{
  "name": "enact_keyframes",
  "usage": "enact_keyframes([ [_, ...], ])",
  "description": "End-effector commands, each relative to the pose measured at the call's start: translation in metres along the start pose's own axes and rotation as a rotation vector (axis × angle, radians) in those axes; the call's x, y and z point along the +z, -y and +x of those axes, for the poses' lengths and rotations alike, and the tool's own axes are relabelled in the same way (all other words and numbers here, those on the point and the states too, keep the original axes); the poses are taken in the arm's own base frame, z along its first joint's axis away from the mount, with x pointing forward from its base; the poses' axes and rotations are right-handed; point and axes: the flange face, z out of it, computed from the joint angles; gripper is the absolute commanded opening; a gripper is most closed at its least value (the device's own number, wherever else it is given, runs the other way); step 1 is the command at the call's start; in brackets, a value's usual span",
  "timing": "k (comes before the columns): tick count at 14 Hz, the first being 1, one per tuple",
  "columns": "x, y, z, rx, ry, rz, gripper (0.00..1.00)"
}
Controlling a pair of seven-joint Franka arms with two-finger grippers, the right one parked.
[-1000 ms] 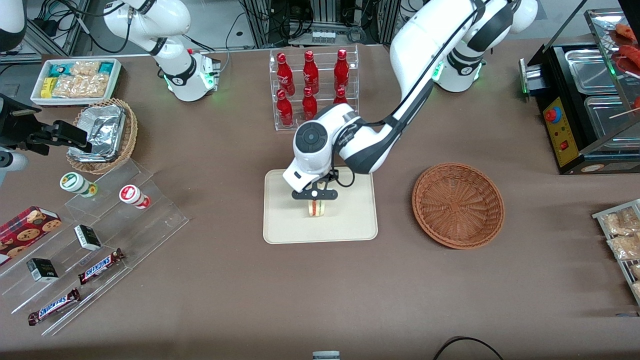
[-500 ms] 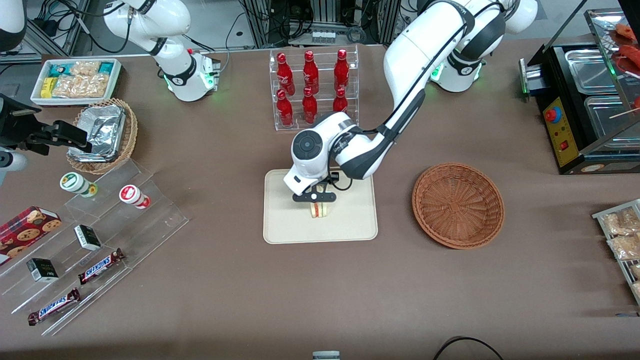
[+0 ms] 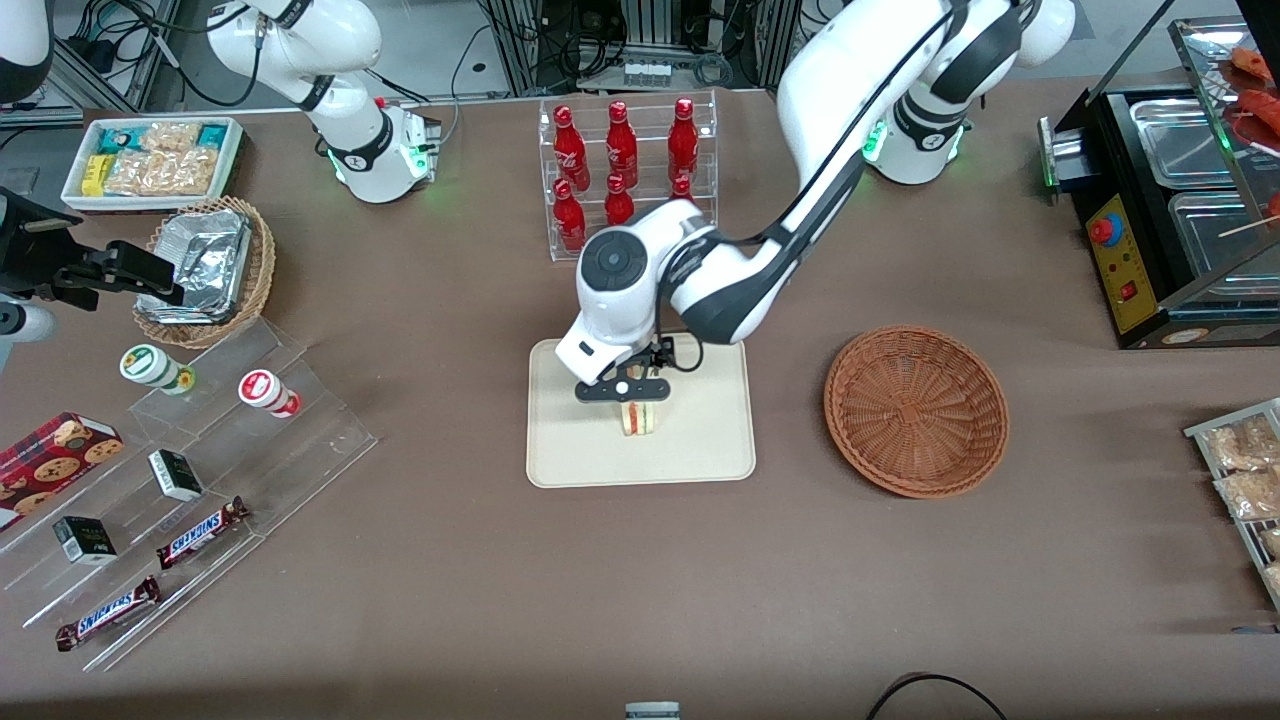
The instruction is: Place sandwich from basket to tray
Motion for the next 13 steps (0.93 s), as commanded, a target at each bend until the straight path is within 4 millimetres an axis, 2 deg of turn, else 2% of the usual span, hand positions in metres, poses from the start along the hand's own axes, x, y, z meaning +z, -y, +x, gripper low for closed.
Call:
enact_keyframes([
  [1,-0.084,0.045,0.017,-0.151,-0.045,0.027,1.00],
  [3,-0.132,0.084,0.030,-0.192,-0.050,0.068,1.00],
  [4,-0.146,0.108,0.039,-0.227,-0.050,0.087,1.00],
  [6,-0.168,0.152,0.055,-0.286,-0.066,0.097,1.00],
  [8,-0.184,0.189,0.060,-0.256,-0.071,0.111,1.00],
  [10,-0.207,0.236,0.070,-0.241,-0.062,0.110,1.00],
  [11,-0.221,0.249,0.068,-0.221,-0.047,0.098,1.00],
  [13,-0.248,0.290,0.069,-0.167,-0.013,0.096,1.00],
])
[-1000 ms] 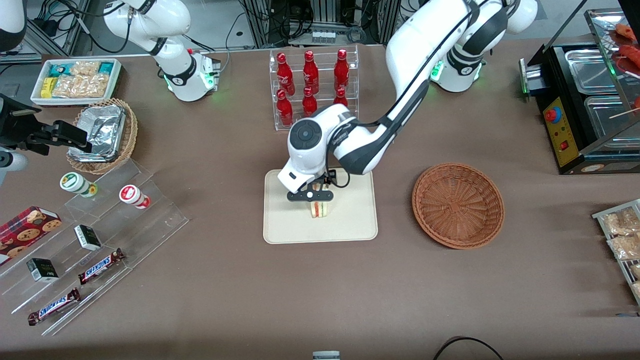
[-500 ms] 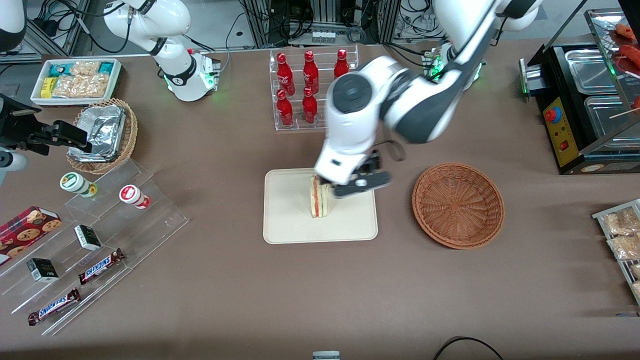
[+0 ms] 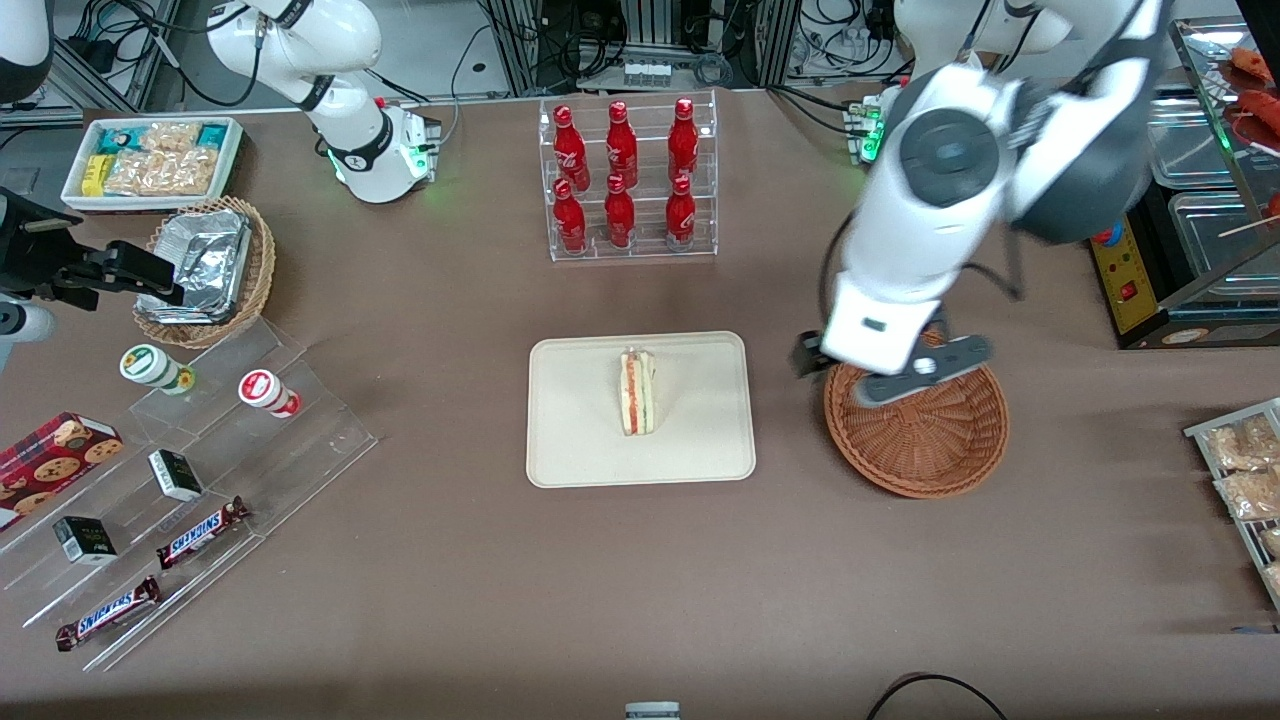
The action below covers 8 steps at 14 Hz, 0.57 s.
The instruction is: Place sandwich from basket to tray
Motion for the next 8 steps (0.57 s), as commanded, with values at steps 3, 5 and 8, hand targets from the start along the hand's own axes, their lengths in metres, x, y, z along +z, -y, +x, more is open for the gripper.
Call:
enact_keyframes([
  [3,-0.058,0.092,-0.002,0.120,0.053,-0.016,1.00],
  [5,-0.074,0.120,-0.003,0.175,0.076,-0.034,1.00],
  [8,-0.091,0.140,-0.012,0.229,0.092,-0.035,1.00],
])
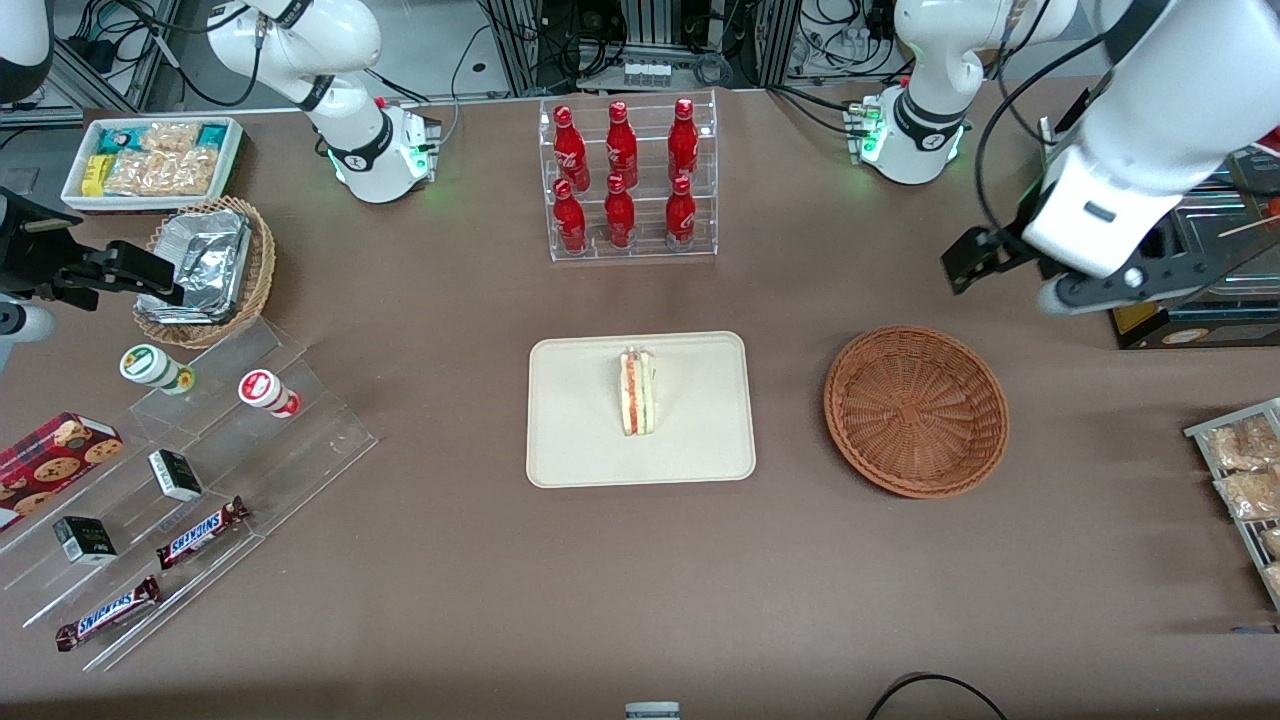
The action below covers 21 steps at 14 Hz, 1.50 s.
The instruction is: Place sandwich from basket to tray
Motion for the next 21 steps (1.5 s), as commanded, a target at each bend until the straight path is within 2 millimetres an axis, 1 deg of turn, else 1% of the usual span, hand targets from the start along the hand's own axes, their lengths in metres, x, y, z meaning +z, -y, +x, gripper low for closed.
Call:
enact_keyframes([
  [1,-0.009,0.017,-0.019,0.061,0.028,-0.006,1.00],
  [2,-0.012,0.023,-0.024,0.082,0.039,-0.005,1.00],
  [4,-0.016,0.046,-0.031,0.113,0.057,-0.004,1.00],
  [5,-0.021,0.054,-0.034,0.148,0.048,-0.009,1.00],
  [6,-0.023,0.071,-0.029,0.138,0.048,-0.011,1.00],
  [7,-0.022,0.078,-0.024,0.128,0.047,-0.012,1.00],
  [8,-0.024,0.078,-0.020,0.129,0.033,-0.012,1.00],
  [10,-0.033,0.085,-0.007,0.144,0.011,-0.024,1.00],
  [11,-0.031,0.087,0.001,0.206,0.010,-0.015,1.00],
  [12,-0.035,0.089,0.003,0.283,-0.002,-0.016,1.00],
  [13,-0.039,0.100,0.004,0.294,-0.009,-0.034,1.00],
  [14,-0.039,0.114,0.007,0.263,-0.009,-0.062,1.00],
  [17,-0.035,0.118,0.009,0.243,0.002,-0.048,1.00],
  [19,-0.032,0.118,0.011,0.186,0.006,-0.032,1.00],
  [21,-0.028,0.118,0.012,0.186,0.011,-0.002,1.00],
])
